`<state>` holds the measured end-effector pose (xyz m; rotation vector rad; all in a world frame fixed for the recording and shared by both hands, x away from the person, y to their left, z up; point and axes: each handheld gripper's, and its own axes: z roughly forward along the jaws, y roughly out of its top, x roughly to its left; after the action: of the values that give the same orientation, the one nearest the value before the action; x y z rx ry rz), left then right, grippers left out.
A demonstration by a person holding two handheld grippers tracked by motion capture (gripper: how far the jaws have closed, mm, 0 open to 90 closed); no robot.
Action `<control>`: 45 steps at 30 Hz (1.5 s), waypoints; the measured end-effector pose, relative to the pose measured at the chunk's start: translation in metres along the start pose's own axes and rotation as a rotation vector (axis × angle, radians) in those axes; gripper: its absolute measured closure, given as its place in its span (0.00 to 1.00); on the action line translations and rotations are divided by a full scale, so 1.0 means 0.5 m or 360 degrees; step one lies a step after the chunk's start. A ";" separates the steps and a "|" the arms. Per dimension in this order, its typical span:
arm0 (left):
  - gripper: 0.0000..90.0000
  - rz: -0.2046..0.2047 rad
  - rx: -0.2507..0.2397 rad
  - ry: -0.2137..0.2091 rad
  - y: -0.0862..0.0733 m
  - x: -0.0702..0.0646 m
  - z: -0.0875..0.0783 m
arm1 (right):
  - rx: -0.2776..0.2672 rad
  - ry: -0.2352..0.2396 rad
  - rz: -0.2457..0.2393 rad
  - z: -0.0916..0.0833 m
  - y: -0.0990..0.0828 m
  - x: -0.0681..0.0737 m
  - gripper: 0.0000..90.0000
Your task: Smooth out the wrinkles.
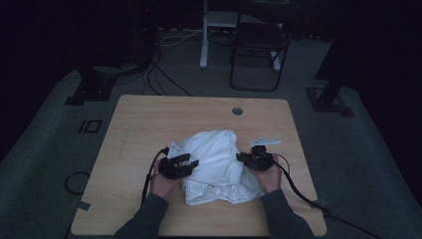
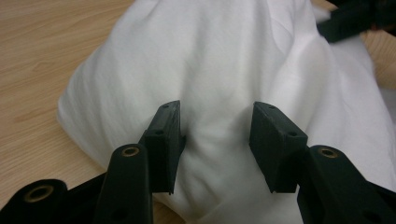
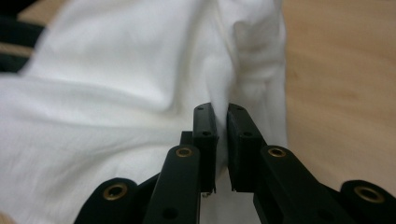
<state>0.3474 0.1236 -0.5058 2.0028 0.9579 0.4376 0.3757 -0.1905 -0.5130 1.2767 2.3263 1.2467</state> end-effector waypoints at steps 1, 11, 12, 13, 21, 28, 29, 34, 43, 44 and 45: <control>0.60 0.0031 0.0010 0.0028 0.003 0.000 0.006 | 0.0022 -0.0008 0.0001 0.000 -0.004 0.000 0.87; 0.58 0.0014 0.0010 0.0098 0.057 0.053 0.057 | -0.0237 -0.0036 -0.0061 -0.006 0.051 0.043 0.49; 0.58 0.0003 -0.0007 0.0120 0.056 0.051 0.047 | -0.0226 -0.0047 -0.0064 0.002 0.054 0.044 0.49; 0.58 -0.0009 -0.0034 0.0127 0.053 0.048 0.033 | -0.0203 -0.0058 -0.0056 0.011 0.055 0.043 0.50; 0.58 -0.0020 -0.0030 0.0132 -0.060 0.021 -0.074 | -0.0202 0.0008 -0.0101 -0.013 0.011 0.071 0.53; 0.66 -0.0023 0.0002 0.0117 -0.095 0.016 -0.049 | -0.0087 0.0023 -0.0053 0.006 -0.030 0.062 0.50; 0.70 -0.0001 0.0008 0.0112 -0.092 0.015 -0.047 | -0.0078 0.0030 -0.0053 0.008 -0.031 0.062 0.52; 0.99 0.0086 -0.0011 0.0108 -0.090 0.004 -0.067 | -0.0091 0.0070 -0.0063 -0.006 -0.028 0.048 0.93; 0.78 0.0087 -0.0050 0.0088 -0.126 0.009 -0.111 | -0.0131 -0.0026 0.0070 -0.035 -0.032 0.013 0.65; 0.75 0.0100 -0.0114 0.0043 -0.123 0.003 -0.116 | -0.0187 -0.0037 0.0069 -0.043 -0.024 0.013 0.57; 0.71 0.0100 -0.0114 0.0043 -0.123 0.003 -0.116 | -0.0187 -0.0037 0.0069 -0.043 -0.024 0.013 0.57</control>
<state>0.2848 0.1778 -0.5224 1.9707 0.8854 0.5275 0.3529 -0.2010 -0.5074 1.3017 2.1856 1.3528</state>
